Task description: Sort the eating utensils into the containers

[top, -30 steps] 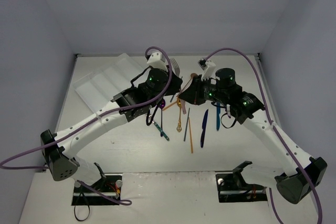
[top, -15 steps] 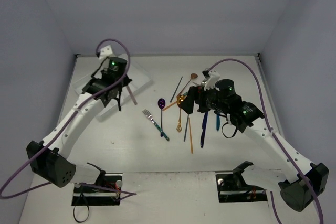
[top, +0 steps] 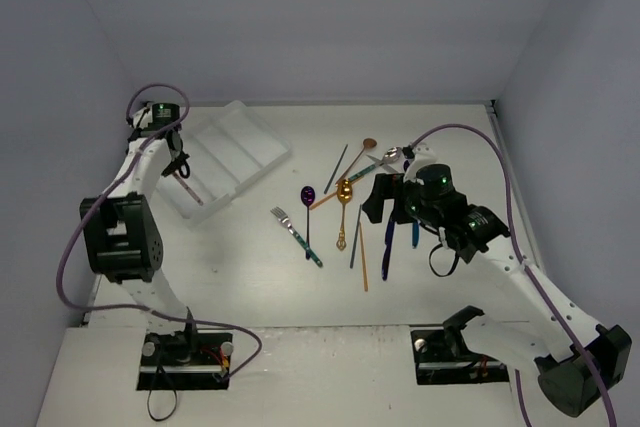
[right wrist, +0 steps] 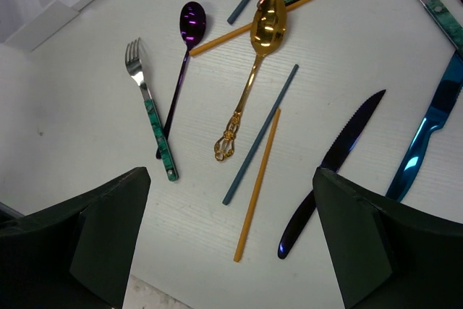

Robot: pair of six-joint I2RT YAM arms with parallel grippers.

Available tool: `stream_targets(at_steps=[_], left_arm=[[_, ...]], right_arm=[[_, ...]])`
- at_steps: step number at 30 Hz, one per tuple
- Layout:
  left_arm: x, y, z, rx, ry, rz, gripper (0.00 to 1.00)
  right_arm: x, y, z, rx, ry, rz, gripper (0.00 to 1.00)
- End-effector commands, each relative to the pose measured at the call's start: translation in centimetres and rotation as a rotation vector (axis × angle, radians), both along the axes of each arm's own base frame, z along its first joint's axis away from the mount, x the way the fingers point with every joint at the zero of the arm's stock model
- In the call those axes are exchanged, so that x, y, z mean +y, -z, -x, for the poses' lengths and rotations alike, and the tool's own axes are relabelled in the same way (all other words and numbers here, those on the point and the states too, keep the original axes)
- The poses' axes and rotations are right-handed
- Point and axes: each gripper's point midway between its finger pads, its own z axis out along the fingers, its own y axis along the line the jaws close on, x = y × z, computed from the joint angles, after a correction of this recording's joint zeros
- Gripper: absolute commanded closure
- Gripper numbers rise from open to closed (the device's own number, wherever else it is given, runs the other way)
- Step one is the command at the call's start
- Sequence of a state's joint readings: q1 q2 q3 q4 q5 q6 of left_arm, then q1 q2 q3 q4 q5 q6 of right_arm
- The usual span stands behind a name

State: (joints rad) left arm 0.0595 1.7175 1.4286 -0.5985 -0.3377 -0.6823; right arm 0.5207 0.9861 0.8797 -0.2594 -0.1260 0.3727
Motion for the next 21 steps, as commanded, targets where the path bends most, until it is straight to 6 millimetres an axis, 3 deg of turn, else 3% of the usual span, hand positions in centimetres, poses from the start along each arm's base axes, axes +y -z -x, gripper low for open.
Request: stream_targets(at_steps=[1,4,10,15,18,21], left_arm=[[3.0,0.9,-2.7,-0.012,-0.069,0.011,0.96],[4.1,2.3,-3.1,0.025,-0.085,-0.008,0.90],[3.8,3.0,-3.0,0.041,-0.076,0.008,0.69],[2.6,-0.5,-2.2,-0.035,-0.030,0.025,0.41],[-0.2,-3.6,-1.7,-0.101,0.039,0.055,0.37],[-6.2,-6.4,-0.2,-0.166,0.149,0.087,0.37]], right_arm=[[-1.7,0.3,-0.9,-0.015,0.097,0.038,0.07],[-2.5,1.1,-0.9,0.008,0.139,0.058,0.07],[-4.0,3.3,-1.0,0.055,0.218,0.105,0.07],[-4.5,4.6,-1.2,0.076,0.225,0.153,0.08],[-4.3,4.6,-1.7,0.082,0.211,0.170,0.09],[-4.2,4.6,-2.0,0.085,0.211,0.175,0.10]])
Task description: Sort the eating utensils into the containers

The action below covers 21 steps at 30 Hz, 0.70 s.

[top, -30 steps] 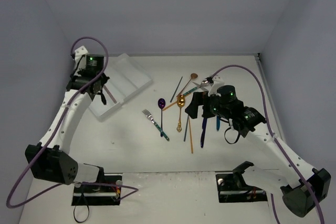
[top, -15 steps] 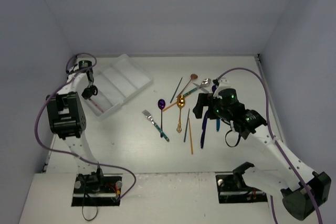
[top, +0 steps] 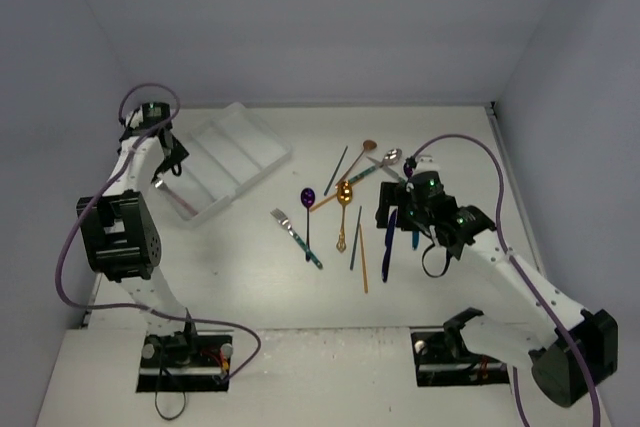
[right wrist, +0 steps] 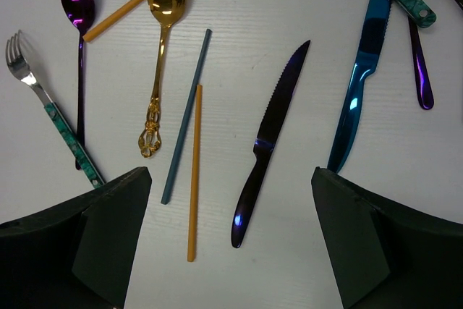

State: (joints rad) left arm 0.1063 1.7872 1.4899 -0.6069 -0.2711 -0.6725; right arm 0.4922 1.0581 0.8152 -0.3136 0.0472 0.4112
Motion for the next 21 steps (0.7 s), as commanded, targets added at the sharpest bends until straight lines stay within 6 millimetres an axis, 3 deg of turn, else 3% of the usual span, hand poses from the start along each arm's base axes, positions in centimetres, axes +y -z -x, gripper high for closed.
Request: stream_targets(at_steps=[1,5,11,15,21], left_arm=[[-9.4,-7.8,1.8,-0.202,0.184,0.053,0.37],[-20.1,-5.7,6.0,-0.185,0.330,0.155,0.37],[-30.4,-2.0,11.0,-0.154,0.396,0.202,0.37],[-33.7,0.4,12.2,-0.115,0.378,0.231,0.37],[-35.1,5.0,12.7,-0.024,0.318,0.226,0.40]], right_arm=[[-0.2,-1.1,-1.7,-0.040,0.026,0.018,0.10],[-0.6,-1.2,-1.7,-0.041,0.044,0.012,0.10],[-1.2,-1.5,-1.5,-0.055,0.047,0.009,0.10],[-1.2,-1.3,-1.1,-0.055,0.028,0.006,0.10],[-1.1,-1.5,-0.1,-0.066,0.009,-0.024,0.10]])
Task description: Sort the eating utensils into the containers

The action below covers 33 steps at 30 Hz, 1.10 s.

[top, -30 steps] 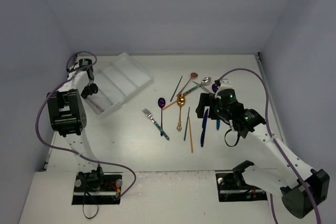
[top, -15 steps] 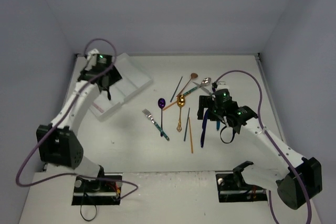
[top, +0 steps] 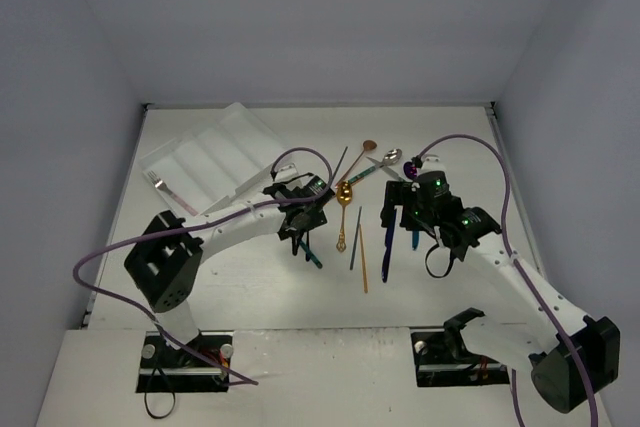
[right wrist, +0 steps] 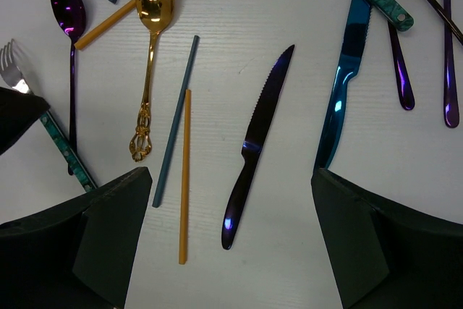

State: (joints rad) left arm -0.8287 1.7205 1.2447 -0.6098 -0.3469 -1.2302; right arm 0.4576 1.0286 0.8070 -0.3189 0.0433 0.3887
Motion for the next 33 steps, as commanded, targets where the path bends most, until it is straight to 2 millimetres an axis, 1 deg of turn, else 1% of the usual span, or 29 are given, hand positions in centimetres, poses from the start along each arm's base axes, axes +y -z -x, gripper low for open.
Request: stream_targets(at_steps=[1,3,5,6,8,10,12,15,18,22,26,30,33], left_arm=[[-1.0,0.5,-0.9,-0.011,-0.146,0.061,0.41],[-0.8,1.6,-0.3,0.016,-0.175,0.061,0.44],[-0.5,2.3,0.2,0.028,-0.190,0.057,0.47],[-0.4,2.3,0.2,0.024,-0.198,0.059,0.48],[0.0,2.3,0.2,0.015,-0.209,0.046,0.54],[0.3,2.3,0.1,0.004,-0.219,0.039,0.56],[0.3,2.4,0.0,0.002,-0.223,0.036,0.58],[0.1,2.9,0.1,0.018,-0.232,0.039,0.61],[0.1,3.5,0.3,0.033,-0.241,0.041,0.66],[0.8,4.2,0.6,0.047,-0.252,0.023,0.70],[1.4,4.6,0.6,0.058,-0.261,0.012,0.77],[2.0,4.6,0.5,0.065,-0.244,-0.009,0.84],[2.3,3.6,0.3,0.065,-0.223,-0.022,0.96]], right_arm=[[0.0,-1.2,0.2,-0.051,-0.011,-0.035,0.10],[0.1,-1.2,0.4,-0.054,-0.018,-0.041,0.10],[0.1,-1.2,0.7,-0.057,-0.026,-0.044,0.10],[0.0,-1.1,0.8,-0.054,-0.025,-0.044,0.10],[0.0,-1.0,0.9,-0.058,-0.027,-0.044,0.10],[-0.1,-0.9,1.1,-0.058,-0.031,-0.043,0.10],[0.4,-1.0,1.3,-0.052,-0.052,-0.059,0.10],[0.5,-1.0,1.4,-0.052,-0.060,-0.058,0.10],[0.6,-0.9,1.4,-0.048,-0.064,-0.056,0.10],[0.6,-0.8,1.6,-0.045,-0.066,-0.055,0.10],[0.6,-0.8,1.6,-0.046,-0.064,-0.056,0.10],[0.5,-1.0,1.5,-0.051,-0.064,-0.058,0.10],[0.6,-1.5,1.4,-0.065,-0.066,-0.062,0.10]])
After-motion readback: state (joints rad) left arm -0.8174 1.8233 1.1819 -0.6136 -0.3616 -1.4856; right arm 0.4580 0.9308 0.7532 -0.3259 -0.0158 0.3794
